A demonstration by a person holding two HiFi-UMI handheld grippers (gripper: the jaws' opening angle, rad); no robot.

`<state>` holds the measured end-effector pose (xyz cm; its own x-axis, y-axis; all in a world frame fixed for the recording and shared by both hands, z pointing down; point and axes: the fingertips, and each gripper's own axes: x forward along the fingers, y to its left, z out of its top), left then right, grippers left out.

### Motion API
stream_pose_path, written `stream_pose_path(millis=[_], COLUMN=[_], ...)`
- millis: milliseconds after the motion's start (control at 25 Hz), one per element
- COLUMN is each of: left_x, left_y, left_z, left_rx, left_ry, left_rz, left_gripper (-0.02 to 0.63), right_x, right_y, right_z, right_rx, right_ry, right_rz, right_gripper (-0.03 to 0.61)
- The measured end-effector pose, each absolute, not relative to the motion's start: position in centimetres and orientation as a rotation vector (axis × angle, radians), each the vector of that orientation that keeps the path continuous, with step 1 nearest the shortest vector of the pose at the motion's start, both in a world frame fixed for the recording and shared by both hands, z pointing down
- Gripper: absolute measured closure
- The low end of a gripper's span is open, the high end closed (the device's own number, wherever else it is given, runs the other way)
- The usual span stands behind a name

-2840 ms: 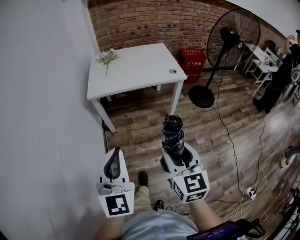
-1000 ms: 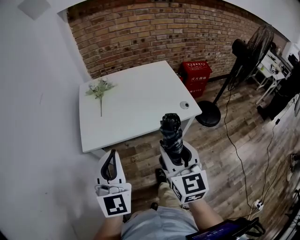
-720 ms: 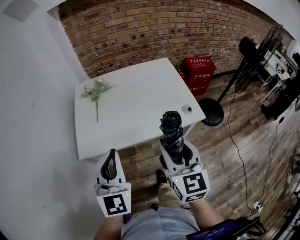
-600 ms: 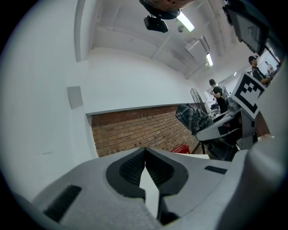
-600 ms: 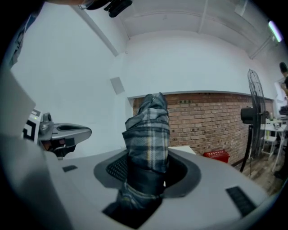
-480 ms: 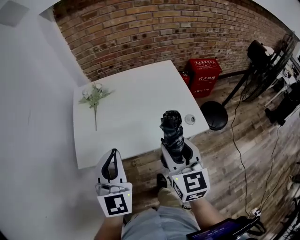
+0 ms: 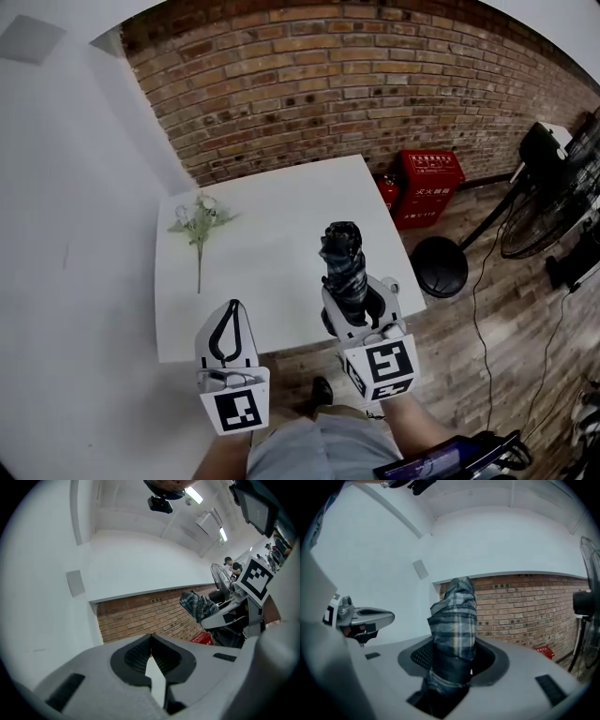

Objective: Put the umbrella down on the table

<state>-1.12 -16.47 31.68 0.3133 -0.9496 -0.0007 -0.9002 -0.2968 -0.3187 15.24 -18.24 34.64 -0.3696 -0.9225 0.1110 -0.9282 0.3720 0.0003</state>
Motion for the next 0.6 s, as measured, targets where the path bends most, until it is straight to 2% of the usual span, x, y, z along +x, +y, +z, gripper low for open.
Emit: stream_pose_path(millis=[600], left_x=[-4.0], left_y=[-20.0], left_z=[30.7], left_rx=[-2.240], left_ry=[1.794], left_rz=[-0.223], left_gripper=[0.604], right_x=[12.3], right_y=[-23.6], right_z=[32.5], right_rx=[1.602], right_ry=[-2.594], right_rz=[0.010], right_gripper=[0.382])
